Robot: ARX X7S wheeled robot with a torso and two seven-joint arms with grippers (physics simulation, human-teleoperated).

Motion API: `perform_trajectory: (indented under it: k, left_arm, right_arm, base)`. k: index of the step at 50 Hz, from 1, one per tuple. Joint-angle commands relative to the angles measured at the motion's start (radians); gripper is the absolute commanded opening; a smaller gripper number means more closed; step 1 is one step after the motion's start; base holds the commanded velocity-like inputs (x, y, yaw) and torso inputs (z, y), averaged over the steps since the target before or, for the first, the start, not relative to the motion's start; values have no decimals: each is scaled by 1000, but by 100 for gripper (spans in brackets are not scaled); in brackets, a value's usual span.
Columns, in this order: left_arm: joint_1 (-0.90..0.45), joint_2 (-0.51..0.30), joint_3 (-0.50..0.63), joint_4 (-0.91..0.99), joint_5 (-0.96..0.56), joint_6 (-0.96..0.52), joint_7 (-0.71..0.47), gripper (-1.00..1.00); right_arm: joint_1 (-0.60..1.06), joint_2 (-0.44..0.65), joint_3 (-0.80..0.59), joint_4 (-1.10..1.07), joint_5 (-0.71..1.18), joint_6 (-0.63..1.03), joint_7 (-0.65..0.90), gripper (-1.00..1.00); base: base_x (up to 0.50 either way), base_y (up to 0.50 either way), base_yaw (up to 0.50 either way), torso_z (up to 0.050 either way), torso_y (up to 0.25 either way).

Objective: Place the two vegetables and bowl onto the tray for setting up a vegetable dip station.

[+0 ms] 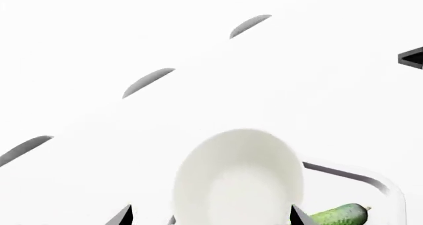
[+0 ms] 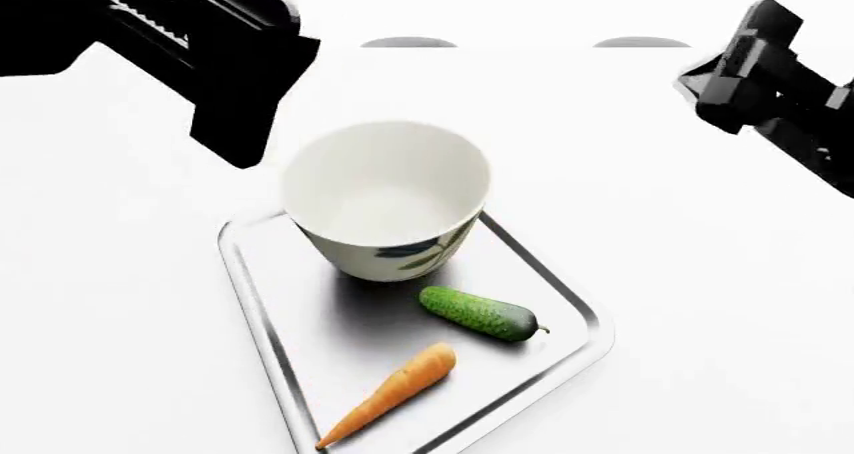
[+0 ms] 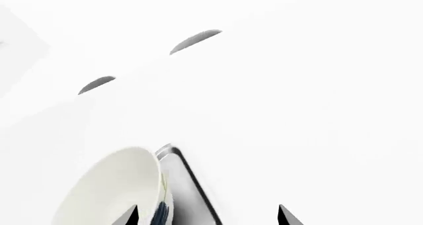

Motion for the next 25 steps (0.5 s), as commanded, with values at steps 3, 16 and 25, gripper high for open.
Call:
perform_trajectory:
  k: [3,16,25]
  left_arm:
    - [-94,-60,14,98,-30,47,-118,100]
    - [-102,-183,-150,402,-68,207,-168,100]
    - [9,-340,-320,749,-131,463,-157,100]
  right_arm:
    - [96,69,50,-269,56,24,121,100]
    - [218,114,140,-562,96,-21,232,100]
    - [242,130,232,-843,103,-139,271,100]
  base:
    - [0,0,0,0,0]
    - [0,0,0,0,0]
    - [0,0,0,0,0]
